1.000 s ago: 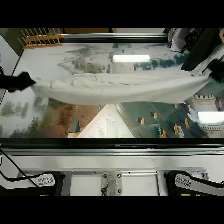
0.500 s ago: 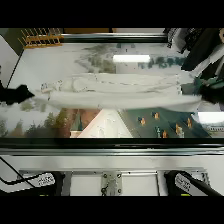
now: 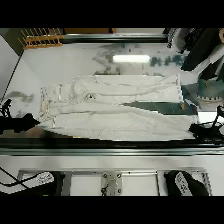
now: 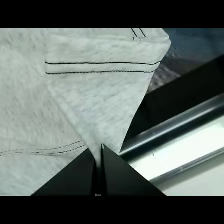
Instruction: Fold the clothes and pants, and hang the long-sleeved shirts on hangers.
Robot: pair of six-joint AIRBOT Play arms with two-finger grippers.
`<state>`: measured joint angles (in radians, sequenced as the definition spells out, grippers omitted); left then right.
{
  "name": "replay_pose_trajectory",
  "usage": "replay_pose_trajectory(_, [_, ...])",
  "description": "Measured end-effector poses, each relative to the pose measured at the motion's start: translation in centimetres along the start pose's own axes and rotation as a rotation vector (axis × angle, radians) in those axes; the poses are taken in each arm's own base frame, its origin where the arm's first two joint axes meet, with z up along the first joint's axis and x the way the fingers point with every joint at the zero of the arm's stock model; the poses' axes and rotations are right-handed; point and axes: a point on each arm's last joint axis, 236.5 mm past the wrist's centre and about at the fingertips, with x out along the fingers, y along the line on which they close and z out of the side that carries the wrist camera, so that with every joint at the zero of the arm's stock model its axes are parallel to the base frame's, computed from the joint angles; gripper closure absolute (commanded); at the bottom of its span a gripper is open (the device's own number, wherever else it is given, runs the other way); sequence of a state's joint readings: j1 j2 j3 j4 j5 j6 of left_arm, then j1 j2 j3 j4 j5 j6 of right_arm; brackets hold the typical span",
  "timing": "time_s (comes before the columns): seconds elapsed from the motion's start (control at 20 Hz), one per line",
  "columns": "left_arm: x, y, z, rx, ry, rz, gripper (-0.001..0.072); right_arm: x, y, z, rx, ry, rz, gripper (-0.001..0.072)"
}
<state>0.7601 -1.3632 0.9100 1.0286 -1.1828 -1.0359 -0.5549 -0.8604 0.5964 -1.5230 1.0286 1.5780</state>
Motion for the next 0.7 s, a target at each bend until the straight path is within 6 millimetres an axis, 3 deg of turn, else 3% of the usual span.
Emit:
replay_pose_trajectory(0.05, [-0.1,0.1,0.0,0.001,0.000,-0.001,0.0679,0.0,-0.5,-0.6,0.013,0.018,-0.008,0.0106])
replay_pose_trajectory(0.1, [-0.3,0.1,0.1,0.003,-0.003,0.000,0.0672,-0.1,-0.9,-1.1,0.026,0.034,-0.015,0.0045])
replay_pose_trajectory(0.15, [-0.5,0.1,0.2,0.004,-0.004,-0.002,0.0432,-0.3,-1.4,-1.4,0.040,0.046,-0.022,0.0110])
replay_pose_trajectory(0.2, [-0.8,0.0,0.5,0.008,-0.006,-0.003,0.0130,-0.6,-1.8,-1.3,0.055,0.045,-0.026,0.0127])
replay_pose_trajectory(0.25, [-1.2,-0.1,0.7,0.013,-0.008,-0.005,0.0087,-1.3,-2.2,-0.8,0.070,0.027,-0.032,0.0128])
replay_pose_trajectory(0.5, [-4.6,0.1,3.1,-0.039,-0.073,0.070,0.0087,-6.7,-3.1,3.4,0.099,-0.150,-0.045,0.0128])
replay_pose_trajectory(0.7, [-6.5,2.3,2.4,-0.116,-0.133,0.194,0.0087,-9.9,-3.0,4.6,0.103,-0.251,-0.041,0.0128])
